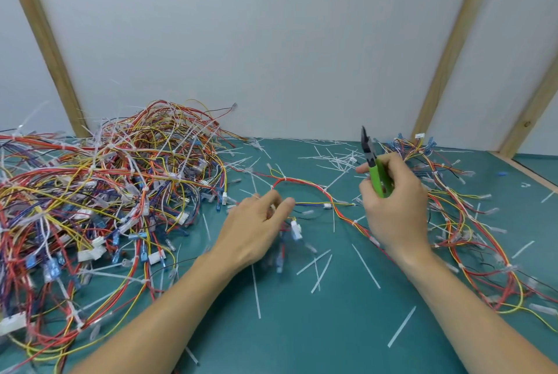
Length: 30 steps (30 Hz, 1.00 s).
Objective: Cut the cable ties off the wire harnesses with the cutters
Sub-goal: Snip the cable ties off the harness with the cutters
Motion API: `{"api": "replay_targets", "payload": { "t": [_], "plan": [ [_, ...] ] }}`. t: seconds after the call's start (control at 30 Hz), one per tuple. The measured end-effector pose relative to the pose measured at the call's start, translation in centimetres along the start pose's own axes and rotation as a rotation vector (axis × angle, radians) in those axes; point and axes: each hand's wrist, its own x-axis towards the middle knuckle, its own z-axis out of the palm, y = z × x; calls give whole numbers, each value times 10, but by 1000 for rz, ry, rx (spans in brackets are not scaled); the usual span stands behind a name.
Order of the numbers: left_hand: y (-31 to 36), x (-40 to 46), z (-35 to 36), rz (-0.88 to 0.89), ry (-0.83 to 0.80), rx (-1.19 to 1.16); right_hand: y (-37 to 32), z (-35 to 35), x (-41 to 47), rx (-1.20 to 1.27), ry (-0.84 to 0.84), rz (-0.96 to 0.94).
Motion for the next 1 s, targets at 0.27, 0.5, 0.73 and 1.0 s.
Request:
{"api": "replay_targets", "payload": {
  "t": [0.27, 0.5, 0.73, 1.0],
  "plan": [
    [4, 1, -21, 191, 166, -30, 3, 0, -1, 104, -142, 23],
    [24, 1, -34, 598, 413, 302, -16, -2, -6, 117, -132, -275],
    [28, -4, -32, 592, 512, 317, -18, 3, -6, -20, -212, -144],
    [18, -3, -25, 506, 453, 31, -16, 5, -6, 39, -362, -7]
  ]
}}
